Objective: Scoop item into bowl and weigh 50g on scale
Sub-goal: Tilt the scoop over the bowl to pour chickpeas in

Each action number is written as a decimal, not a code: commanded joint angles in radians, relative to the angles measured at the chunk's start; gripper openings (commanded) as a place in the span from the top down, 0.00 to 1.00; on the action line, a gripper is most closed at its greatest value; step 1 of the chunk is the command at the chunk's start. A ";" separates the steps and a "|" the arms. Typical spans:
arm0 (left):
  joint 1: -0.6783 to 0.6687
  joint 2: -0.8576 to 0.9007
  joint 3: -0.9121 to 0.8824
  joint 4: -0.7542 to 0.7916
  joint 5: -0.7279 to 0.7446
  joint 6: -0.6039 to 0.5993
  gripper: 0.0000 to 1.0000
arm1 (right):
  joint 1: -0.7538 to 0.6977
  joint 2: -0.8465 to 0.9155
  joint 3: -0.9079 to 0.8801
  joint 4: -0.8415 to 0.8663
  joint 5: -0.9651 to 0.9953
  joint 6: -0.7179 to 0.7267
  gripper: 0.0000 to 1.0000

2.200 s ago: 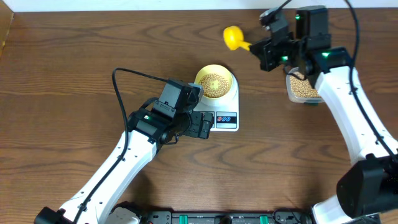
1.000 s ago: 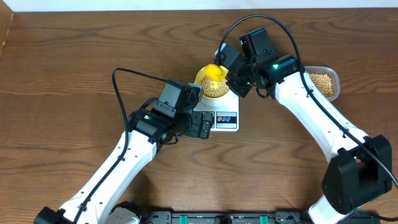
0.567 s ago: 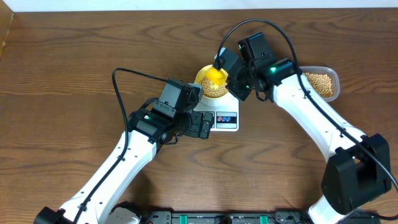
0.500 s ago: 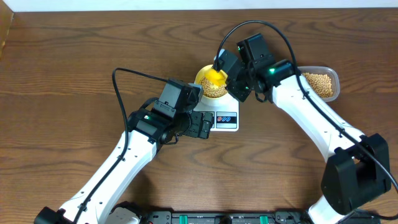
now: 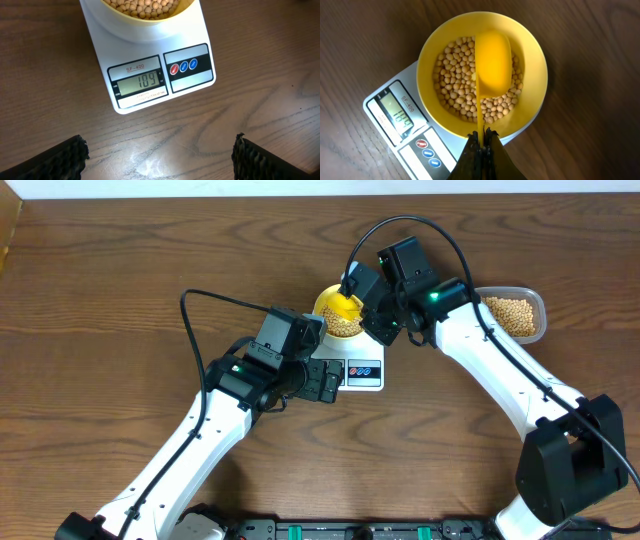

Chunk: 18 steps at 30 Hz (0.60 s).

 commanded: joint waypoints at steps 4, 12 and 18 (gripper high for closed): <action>0.001 -0.013 -0.008 0.000 0.004 0.005 0.06 | 0.010 0.011 -0.006 -0.006 -0.057 -0.010 0.99; 0.001 -0.013 -0.008 0.000 0.004 0.005 0.06 | 0.010 0.011 -0.006 -0.008 -0.081 0.001 0.99; 0.001 -0.013 -0.008 0.000 0.004 0.005 0.06 | 0.009 0.011 -0.006 -0.012 -0.123 0.044 0.99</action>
